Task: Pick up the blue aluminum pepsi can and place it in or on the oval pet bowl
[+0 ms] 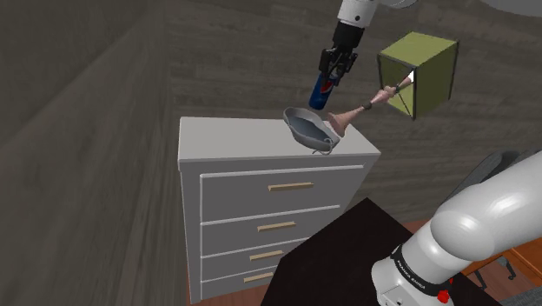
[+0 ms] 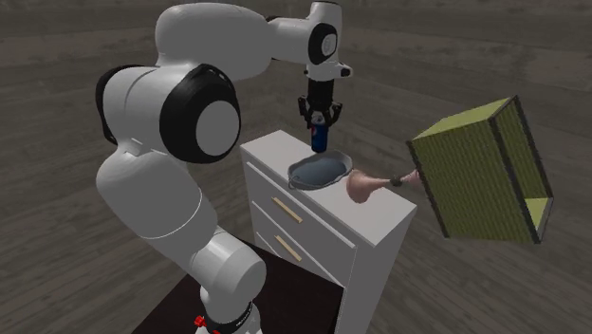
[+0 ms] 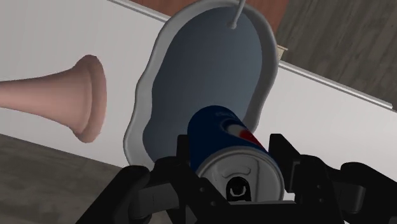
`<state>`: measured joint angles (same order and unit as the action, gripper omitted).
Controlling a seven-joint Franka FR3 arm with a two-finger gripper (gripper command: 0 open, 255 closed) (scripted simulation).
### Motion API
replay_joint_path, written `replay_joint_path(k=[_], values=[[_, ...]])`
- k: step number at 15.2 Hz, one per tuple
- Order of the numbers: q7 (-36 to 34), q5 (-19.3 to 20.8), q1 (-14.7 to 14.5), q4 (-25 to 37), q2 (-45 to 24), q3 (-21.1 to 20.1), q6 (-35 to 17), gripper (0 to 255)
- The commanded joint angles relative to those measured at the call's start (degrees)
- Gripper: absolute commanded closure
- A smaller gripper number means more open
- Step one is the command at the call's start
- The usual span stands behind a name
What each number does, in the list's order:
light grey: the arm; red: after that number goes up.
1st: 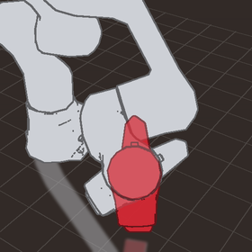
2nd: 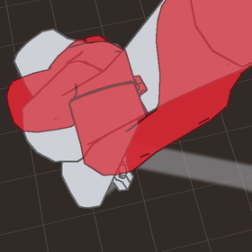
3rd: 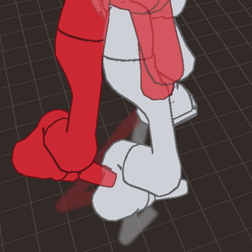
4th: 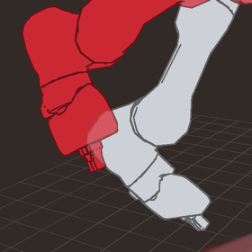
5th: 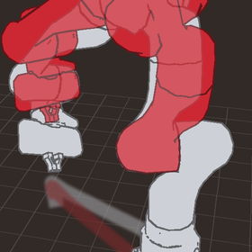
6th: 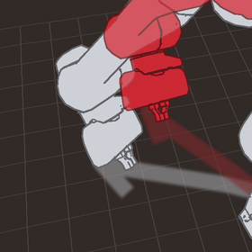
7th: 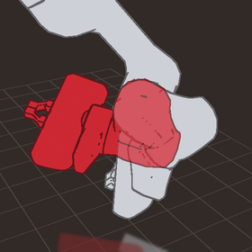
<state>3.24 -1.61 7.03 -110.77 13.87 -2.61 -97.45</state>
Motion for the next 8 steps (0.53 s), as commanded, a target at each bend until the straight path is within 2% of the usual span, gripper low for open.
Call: replay_joint_path(k=[1,8], values=[[-0.03,-0.02,-0.03,-1.70,0.11,-0.05,-1.64,255],[0.06,-0.07,-0.06,-7.20,0.22,-0.10,-7.04,255]])
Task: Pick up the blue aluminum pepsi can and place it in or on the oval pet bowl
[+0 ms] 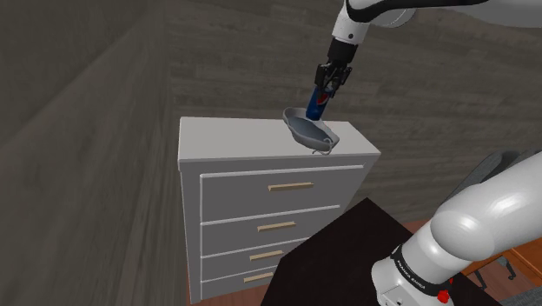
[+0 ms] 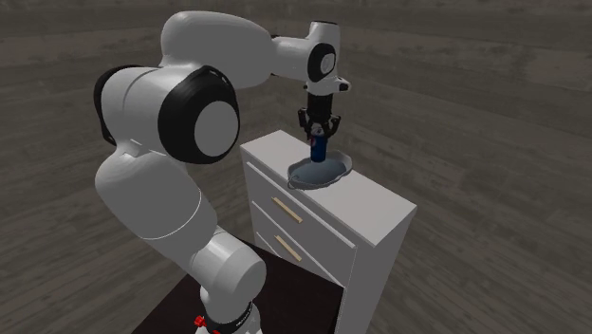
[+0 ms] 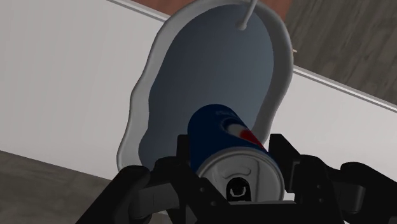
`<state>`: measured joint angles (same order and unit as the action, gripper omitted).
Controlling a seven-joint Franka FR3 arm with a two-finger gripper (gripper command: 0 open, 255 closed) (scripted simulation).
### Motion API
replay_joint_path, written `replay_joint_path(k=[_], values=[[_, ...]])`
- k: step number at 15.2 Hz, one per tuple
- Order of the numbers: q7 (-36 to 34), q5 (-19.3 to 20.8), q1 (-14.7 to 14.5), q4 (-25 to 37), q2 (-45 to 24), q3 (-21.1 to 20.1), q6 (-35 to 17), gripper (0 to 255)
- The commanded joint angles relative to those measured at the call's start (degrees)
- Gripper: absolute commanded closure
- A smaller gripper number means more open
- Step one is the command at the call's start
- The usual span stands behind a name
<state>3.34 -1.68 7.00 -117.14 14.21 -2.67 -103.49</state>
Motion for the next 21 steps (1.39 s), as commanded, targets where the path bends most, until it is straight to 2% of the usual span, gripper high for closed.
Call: replay_joint_path(k=[1,10,11,16,20,21], values=[[-0.03,-0.01,-0.03,-1.56,-0.15,-0.05,-1.78,255],[-0.01,-0.02,-0.03,-2.34,-0.21,-0.06,-2.60,255],[-0.02,-0.02,-0.03,-2.33,-0.21,-0.06,-2.60,0],[-0.02,-0.02,-0.03,-2.33,-0.22,-0.06,-2.61,0],[-0.05,0.05,0.04,4.91,-0.16,0.06,4.69,0],[-0.05,0.05,0.04,4.91,-0.16,0.06,4.69,0]])
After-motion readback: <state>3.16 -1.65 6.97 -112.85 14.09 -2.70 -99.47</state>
